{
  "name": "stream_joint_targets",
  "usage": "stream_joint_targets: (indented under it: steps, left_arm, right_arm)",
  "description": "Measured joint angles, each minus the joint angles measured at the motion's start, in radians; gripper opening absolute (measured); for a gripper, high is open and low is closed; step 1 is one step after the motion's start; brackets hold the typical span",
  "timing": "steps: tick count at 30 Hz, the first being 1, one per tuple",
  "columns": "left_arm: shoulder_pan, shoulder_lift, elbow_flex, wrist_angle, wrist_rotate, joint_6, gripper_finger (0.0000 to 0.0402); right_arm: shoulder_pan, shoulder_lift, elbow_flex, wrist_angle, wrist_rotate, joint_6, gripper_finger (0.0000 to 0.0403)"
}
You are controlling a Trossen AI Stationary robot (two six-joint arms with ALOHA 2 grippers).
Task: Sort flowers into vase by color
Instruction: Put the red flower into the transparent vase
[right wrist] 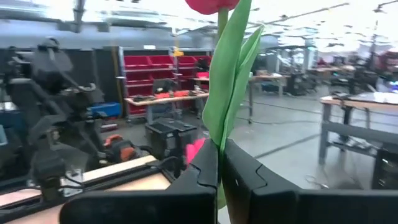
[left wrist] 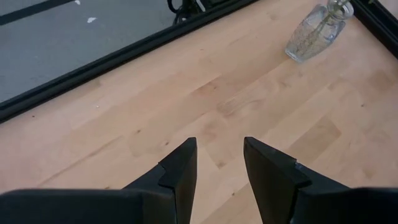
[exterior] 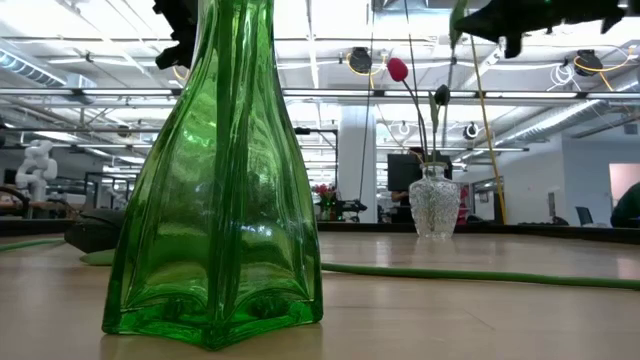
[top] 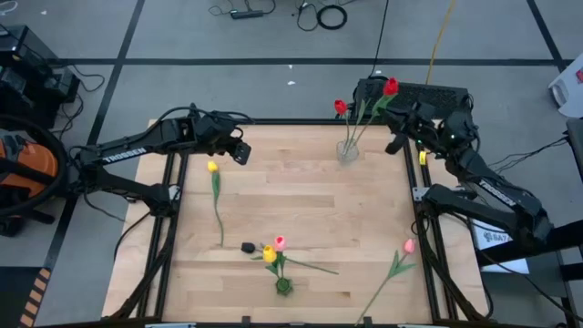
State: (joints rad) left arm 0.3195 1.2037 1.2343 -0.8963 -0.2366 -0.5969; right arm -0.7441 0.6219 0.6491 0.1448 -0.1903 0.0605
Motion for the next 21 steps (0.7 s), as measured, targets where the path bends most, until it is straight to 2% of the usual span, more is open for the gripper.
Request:
stream_joint_targets:
  steps: [15, 18, 21]
  left_arm:
    - [-0.001, 0.0, 0.0, -0.003, -0.003, 0.0, 0.0138]
    - [-0.001, 0.0, 0.0, -0.003, -0.003, 0.0, 0.0138]
    - [-0.001, 0.0, 0.0, -0.003, -0.003, 0.0, 0.0138]
  right_arm:
    - [0.0, 0.209, -0.009, 0.042, -0.02, -0.09, 0.0]
    - [0.0, 0.243, -0.049, 0.058, -0.021, -0.087, 0.0]
    - [0.0, 0.253, -0.134, 0.173, -0.023, -0.061, 0.0]
